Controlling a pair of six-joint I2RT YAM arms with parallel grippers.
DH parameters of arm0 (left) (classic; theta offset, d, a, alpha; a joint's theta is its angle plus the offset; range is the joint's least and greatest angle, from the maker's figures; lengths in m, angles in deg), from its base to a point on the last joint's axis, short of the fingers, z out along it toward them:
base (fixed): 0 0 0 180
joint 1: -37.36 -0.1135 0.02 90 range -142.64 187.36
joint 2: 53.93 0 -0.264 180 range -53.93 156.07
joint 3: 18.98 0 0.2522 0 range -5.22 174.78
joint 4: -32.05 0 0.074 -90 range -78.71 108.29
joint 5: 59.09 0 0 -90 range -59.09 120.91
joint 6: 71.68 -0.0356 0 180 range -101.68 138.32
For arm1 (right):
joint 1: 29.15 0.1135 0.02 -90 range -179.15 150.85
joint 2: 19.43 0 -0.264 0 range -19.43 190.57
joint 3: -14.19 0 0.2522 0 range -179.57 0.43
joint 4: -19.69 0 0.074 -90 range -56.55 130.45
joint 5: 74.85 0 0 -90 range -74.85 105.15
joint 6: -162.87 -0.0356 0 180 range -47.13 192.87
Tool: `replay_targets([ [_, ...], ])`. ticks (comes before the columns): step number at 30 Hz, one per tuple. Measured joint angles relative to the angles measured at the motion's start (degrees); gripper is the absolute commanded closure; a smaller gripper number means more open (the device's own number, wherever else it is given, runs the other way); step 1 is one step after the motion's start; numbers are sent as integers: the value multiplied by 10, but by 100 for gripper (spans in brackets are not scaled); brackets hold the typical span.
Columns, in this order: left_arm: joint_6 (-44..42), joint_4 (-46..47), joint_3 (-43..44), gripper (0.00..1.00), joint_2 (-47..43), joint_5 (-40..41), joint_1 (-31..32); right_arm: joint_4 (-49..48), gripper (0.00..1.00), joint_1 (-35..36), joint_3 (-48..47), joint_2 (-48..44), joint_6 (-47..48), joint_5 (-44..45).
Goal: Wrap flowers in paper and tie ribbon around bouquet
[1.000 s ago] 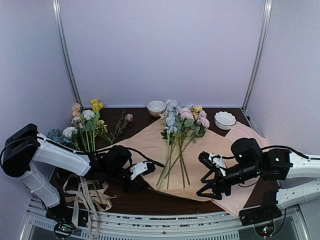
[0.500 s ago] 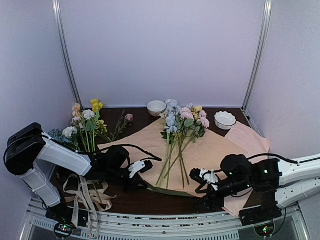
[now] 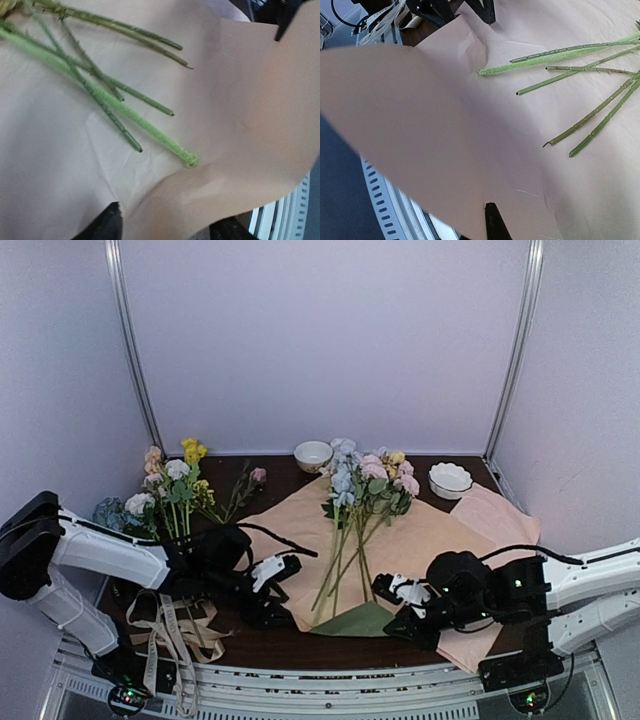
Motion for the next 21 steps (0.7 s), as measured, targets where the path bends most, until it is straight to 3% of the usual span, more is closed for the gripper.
replay_targets([
  [3, -9, -33, 20, 14, -48, -21, 1, 13, 100, 0, -11, 9, 2, -2],
  [8, -37, -78, 105, 17, -79, -80, 2, 30, 100, 0, -31, 13, 14, -2],
  [12, -30, -91, 172, 58, -54, -66, -13, 39, 100, 0, -37, 18, 17, -4],
  [17, -11, -141, 309, 66, 128, 21, -68, 47, 100, 0, -40, 20, 23, -5],
  [21, -28, -191, 341, 70, 220, 71, -60, 50, 100, 0, -40, 20, 24, -4],
])
